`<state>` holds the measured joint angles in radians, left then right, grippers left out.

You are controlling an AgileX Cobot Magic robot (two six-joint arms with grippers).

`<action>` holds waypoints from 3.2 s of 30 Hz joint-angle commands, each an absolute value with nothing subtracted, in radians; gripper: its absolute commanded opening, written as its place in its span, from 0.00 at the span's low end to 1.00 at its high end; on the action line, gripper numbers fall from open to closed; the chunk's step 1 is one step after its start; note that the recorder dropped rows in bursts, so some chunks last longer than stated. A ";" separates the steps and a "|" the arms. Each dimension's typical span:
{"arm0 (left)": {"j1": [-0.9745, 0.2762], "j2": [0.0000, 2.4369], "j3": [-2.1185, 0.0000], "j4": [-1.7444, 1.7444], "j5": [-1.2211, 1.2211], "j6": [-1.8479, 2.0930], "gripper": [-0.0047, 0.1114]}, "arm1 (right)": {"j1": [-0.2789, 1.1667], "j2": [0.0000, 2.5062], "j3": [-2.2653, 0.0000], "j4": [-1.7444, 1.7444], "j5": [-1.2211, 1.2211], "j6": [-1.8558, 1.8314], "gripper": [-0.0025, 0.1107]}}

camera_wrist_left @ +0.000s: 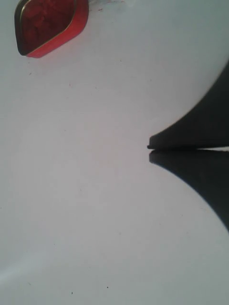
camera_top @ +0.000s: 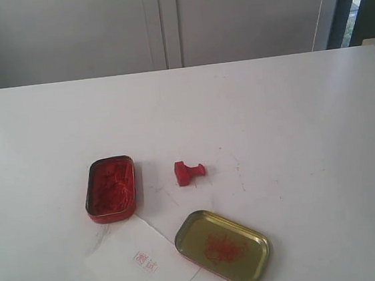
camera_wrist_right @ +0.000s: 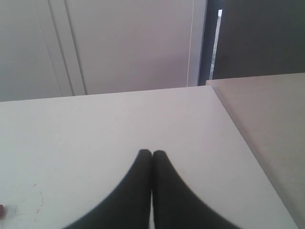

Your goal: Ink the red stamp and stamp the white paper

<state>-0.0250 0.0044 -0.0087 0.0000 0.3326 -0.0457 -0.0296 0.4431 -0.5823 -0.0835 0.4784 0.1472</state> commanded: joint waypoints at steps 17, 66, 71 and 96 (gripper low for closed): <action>-0.023 0.000 0.000 0.000 0.337 -0.048 0.04 | -0.160 0.178 -0.331 -0.085 0.469 0.134 0.02; -0.023 0.000 0.000 0.000 0.337 -0.048 0.04 | -0.160 0.000 -0.129 -0.112 0.375 0.037 0.02; -0.023 0.000 0.000 0.000 0.337 -0.048 0.04 | -0.160 0.000 -0.127 -0.112 0.375 0.027 0.02; -0.023 0.000 0.000 0.000 0.337 -0.048 0.04 | -0.160 0.000 0.000 -0.112 0.341 0.027 0.02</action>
